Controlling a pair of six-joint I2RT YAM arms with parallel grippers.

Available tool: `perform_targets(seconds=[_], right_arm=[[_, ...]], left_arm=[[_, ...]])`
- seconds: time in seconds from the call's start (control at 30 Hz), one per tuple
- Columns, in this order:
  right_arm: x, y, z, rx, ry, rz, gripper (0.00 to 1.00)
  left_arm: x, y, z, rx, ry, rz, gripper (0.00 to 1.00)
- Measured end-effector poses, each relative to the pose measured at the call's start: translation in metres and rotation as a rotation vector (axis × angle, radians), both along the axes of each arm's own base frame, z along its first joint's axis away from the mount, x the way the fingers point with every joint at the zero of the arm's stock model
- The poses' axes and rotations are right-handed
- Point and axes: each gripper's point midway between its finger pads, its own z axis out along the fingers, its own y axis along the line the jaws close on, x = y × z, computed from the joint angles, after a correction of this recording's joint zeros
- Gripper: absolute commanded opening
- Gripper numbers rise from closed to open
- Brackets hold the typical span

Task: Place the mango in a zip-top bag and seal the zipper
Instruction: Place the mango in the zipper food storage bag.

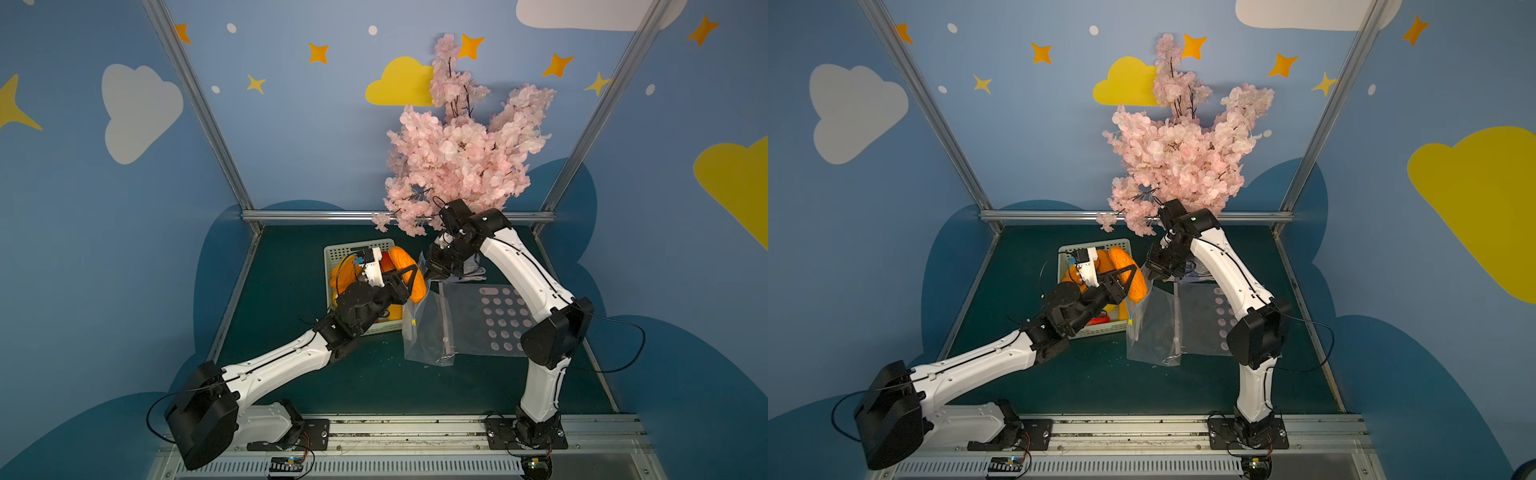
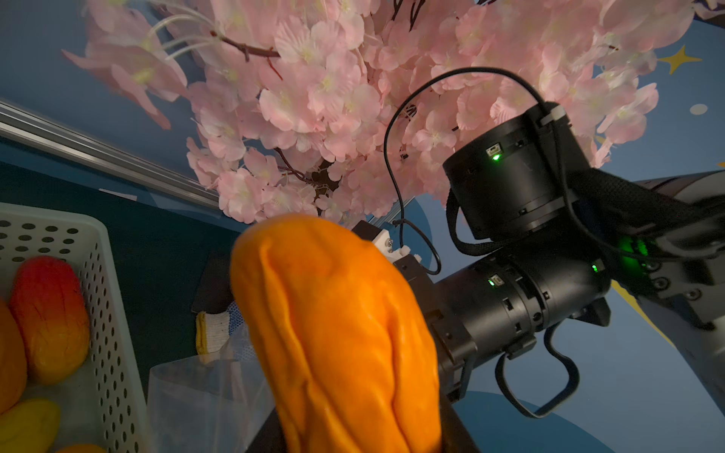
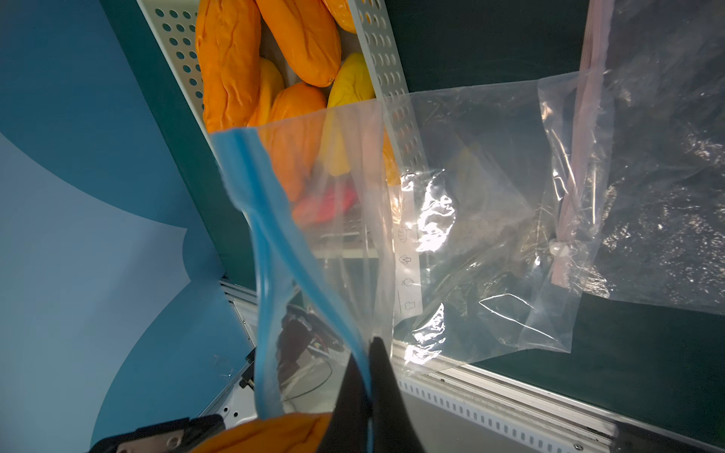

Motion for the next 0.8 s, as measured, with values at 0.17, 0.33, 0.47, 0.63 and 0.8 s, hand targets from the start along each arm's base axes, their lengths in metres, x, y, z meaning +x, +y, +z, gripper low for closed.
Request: perform_targets(seconds=[0.17, 0.33, 0.47, 0.63, 0.8], right_arm=[[-0.003, 0.001, 0.0, -0.007, 0.003, 0.01, 0.0], [-0.002, 0.001, 0.017, -0.005, -0.042, 0.011, 0.0], [0.003, 0.001, 0.037, 0.002, -0.112, 0.007, 0.0], [0.004, -0.005, 0.039, -0.022, -0.126, -0.002, 0.0], [0.005, -0.009, 0.039, -0.04, -0.135, -0.014, 0.0]], left_arm=[[0.0, 0.0, -0.008, 0.065, 0.01, -0.002, 0.03], [-0.002, -0.008, -0.006, 0.115, 0.037, -0.032, 0.03], [-0.007, -0.023, 0.003, 0.148, 0.071, -0.083, 0.06], [-0.017, -0.041, 0.013, 0.214, 0.103, -0.131, 0.12], [-0.02, -0.049, 0.0, 0.311, 0.148, -0.156, 0.25]])
